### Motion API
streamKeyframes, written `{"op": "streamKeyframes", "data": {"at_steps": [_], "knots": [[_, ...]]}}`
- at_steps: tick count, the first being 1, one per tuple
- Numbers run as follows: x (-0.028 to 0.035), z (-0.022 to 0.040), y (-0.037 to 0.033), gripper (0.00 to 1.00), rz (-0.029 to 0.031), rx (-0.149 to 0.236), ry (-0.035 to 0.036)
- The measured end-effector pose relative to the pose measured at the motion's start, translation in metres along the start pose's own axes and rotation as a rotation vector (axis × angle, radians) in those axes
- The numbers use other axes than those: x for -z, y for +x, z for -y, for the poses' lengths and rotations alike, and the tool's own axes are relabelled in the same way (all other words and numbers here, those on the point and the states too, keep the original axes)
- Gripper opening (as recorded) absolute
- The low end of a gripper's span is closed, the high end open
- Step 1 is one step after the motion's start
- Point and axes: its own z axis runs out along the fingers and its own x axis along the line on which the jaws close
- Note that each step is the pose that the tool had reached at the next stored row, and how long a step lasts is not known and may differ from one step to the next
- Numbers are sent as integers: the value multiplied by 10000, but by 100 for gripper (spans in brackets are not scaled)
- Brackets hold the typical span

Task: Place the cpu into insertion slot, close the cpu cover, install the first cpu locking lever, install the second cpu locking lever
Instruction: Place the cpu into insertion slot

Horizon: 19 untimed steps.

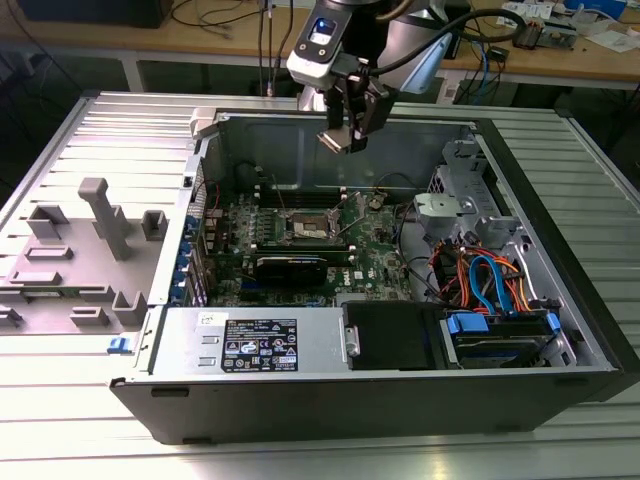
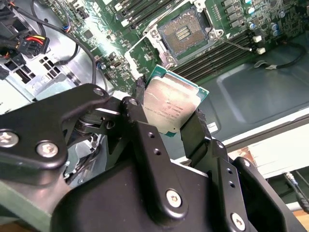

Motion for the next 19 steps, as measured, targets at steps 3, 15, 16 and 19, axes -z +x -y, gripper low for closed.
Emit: {"op": "streamKeyframes", "data": {"at_steps": [3, 15, 16, 19], "knots": [[-22, 3, 0, 55, 32, -374, -8], [-169, 20, 0, 55, 198, -2183, -38], [-186, 22, -1, 55, 222, -2456, -42], [-193, 23, -1, 55, 246, -2672, -44]]}}
